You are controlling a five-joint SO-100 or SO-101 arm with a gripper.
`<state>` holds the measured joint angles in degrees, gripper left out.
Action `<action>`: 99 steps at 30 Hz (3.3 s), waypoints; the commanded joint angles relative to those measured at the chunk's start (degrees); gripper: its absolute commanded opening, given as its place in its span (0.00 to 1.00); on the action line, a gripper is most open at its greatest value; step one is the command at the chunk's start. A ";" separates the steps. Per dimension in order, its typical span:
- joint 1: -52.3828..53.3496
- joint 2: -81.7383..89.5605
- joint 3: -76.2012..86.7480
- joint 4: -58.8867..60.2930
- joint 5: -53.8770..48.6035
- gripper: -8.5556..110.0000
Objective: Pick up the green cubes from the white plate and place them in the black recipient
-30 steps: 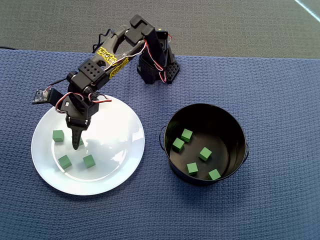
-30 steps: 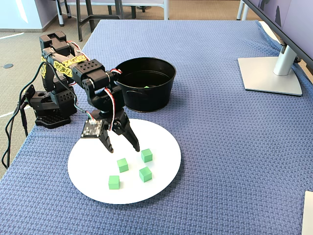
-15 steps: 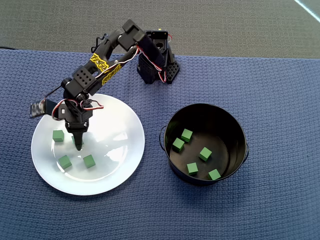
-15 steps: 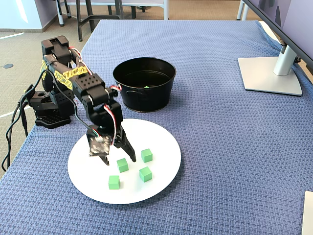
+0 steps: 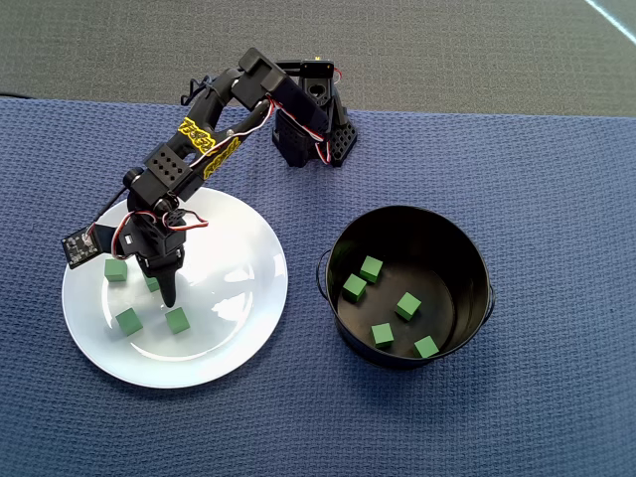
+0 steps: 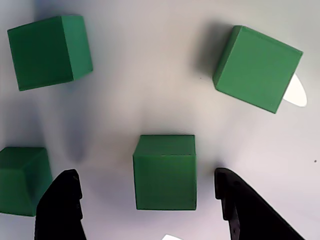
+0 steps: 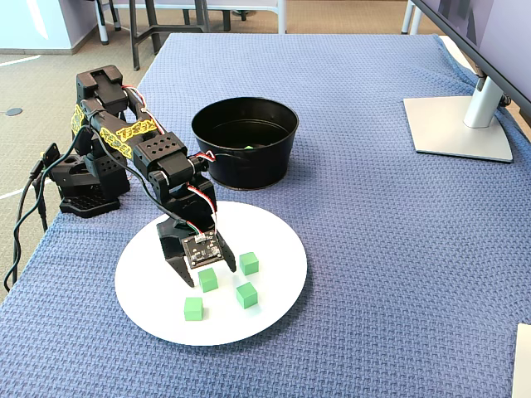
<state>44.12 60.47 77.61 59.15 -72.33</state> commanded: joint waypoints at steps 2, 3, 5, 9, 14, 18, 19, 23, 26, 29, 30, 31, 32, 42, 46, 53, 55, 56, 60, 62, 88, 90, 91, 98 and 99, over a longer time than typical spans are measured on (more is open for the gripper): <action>-1.23 0.53 -2.64 -0.97 -0.09 0.29; -1.23 0.53 -2.64 -1.67 0.79 0.21; -1.41 0.53 -2.46 -4.57 4.31 0.07; -1.32 1.05 -2.11 -5.01 5.71 0.07; -1.67 7.03 -2.55 -1.05 15.29 0.07; -2.99 18.81 -2.37 8.70 25.05 0.07; -3.52 22.50 -1.67 10.99 26.98 0.07; -7.47 36.30 0.79 18.11 35.33 0.07; -12.92 44.30 3.34 20.30 41.40 0.07; -21.97 51.24 7.56 21.18 46.14 0.07; -25.58 53.00 8.88 21.45 47.55 0.07; -29.53 54.05 9.40 22.15 48.96 0.07; -33.57 54.40 9.40 23.12 50.36 0.07; -58.97 39.46 9.76 16.00 61.52 0.07; -60.56 36.47 10.55 13.18 62.75 0.07; -61.08 40.87 12.66 15.64 57.04 0.43; -60.56 42.28 13.10 15.91 56.16 0.45; -60.21 43.07 13.18 16.00 56.07 0.45; -57.57 44.47 10.99 18.02 55.20 0.45; -54.40 44.56 8.00 20.39 54.93 0.45; -8.44 9.14 -7.47 7.56 14.33 0.39; -7.47 6.33 -7.38 5.19 12.39 0.38; -7.03 5.01 -7.38 4.22 11.60 0.37; -6.94 -0.97 -11.25 2.99 7.91 0.35; -7.21 -1.14 -11.34 2.72 8.00 0.35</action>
<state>37.09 58.89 70.40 63.11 -62.93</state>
